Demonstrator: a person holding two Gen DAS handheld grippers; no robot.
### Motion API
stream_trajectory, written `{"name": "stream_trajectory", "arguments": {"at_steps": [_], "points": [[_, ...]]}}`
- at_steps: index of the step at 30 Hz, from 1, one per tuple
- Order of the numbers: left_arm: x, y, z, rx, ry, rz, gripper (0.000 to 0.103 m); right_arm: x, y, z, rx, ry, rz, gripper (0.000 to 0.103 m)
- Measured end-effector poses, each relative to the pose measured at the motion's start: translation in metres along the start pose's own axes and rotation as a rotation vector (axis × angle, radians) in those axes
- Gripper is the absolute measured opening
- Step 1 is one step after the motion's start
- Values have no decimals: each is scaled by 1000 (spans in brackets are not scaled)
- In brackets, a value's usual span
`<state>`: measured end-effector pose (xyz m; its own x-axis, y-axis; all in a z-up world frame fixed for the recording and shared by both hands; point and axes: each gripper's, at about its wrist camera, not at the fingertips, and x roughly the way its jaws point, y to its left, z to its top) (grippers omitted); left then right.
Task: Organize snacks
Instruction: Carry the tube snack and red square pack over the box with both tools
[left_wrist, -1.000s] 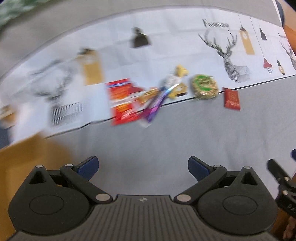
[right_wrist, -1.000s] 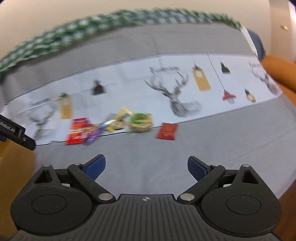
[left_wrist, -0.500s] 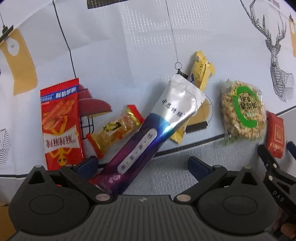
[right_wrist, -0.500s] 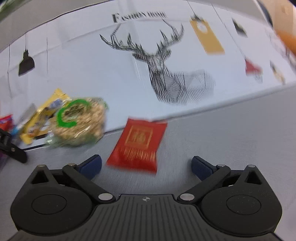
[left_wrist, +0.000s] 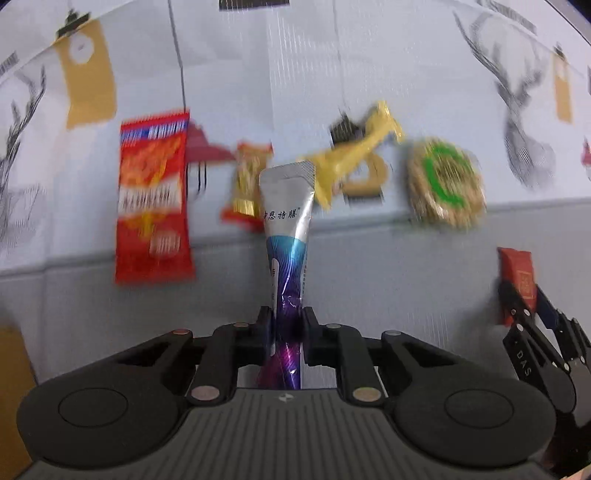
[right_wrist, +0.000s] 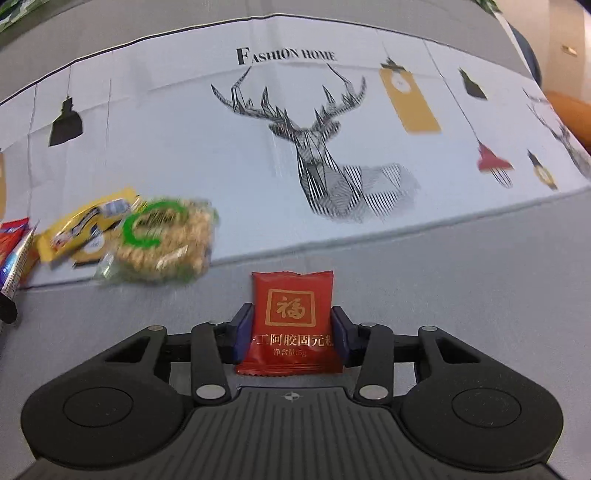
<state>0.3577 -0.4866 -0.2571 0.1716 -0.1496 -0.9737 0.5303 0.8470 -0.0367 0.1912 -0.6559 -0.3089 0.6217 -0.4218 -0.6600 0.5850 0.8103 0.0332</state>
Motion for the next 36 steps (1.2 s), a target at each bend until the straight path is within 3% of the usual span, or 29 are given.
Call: {"name": "stream_trajectory", "arguments": {"at_steps": [5,11,16,23,28,36], "points": [[-34,9,-52,-4,-9,-39,17,-52,-7,-24,122,44,35,44],[-120,27,-104,0,-118,-49,17,-138,-2,-18,171,-64,68,45],[-198,54,-163,-4,-215,5,17,-215,14,-11,170,-153,120,45],[-272,108,-260,-45,-268,81,17,-334,62,-34,69,-226,247,45],[-304,143,-337,-74,-294,139,17,-409,103,-63,-8,-202,396,45],[-330,169,-432,-130,-331,150,17,-499,175,-118,-211,-155,593,45]]}}
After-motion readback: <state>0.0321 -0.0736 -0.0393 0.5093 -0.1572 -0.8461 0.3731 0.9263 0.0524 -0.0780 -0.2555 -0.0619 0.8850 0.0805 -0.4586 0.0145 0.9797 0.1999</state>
